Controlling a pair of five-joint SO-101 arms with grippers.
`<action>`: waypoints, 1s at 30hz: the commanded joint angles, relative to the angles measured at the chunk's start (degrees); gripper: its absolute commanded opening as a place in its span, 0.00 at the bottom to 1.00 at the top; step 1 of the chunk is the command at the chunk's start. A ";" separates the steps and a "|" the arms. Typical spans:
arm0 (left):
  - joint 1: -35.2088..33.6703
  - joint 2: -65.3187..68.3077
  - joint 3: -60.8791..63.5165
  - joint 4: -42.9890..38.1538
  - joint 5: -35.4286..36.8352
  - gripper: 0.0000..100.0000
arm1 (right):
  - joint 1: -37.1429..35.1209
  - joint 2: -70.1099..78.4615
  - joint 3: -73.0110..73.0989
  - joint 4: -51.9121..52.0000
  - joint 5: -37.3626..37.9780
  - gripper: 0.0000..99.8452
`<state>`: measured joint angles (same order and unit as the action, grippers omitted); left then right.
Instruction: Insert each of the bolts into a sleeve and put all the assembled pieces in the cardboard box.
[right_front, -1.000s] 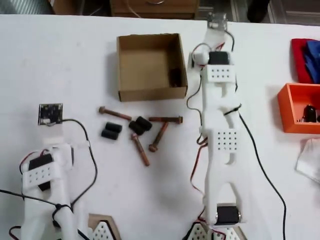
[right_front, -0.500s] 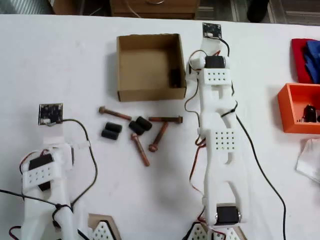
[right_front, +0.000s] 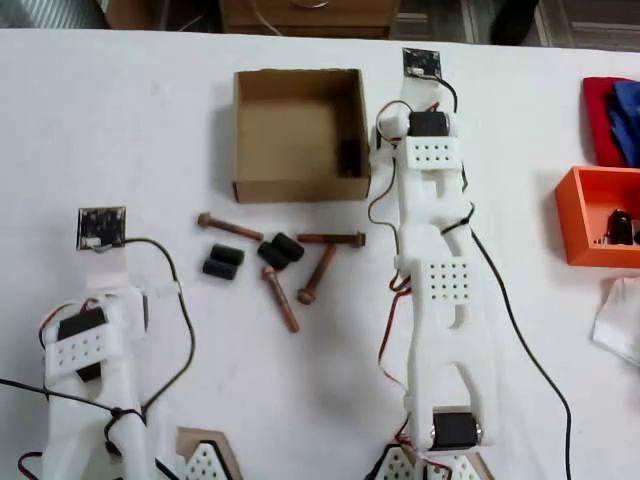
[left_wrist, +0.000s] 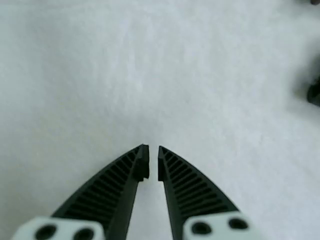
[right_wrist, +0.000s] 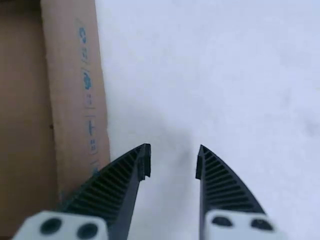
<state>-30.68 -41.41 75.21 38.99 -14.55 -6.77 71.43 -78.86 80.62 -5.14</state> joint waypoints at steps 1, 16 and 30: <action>-0.18 -0.70 -0.31 -0.88 -0.26 0.06 | -2.51 -0.84 -1.67 1.01 0.26 0.14; -0.18 -0.70 -0.31 -0.88 -0.26 0.06 | -3.21 -8.13 -1.76 3.47 0.18 0.14; -0.18 -0.70 -0.31 -0.88 -0.26 0.06 | 1.27 -25.27 -1.14 20.53 3.43 0.14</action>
<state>-30.59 -41.41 75.21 38.99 -14.55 -5.36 52.79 -78.77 99.34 -4.09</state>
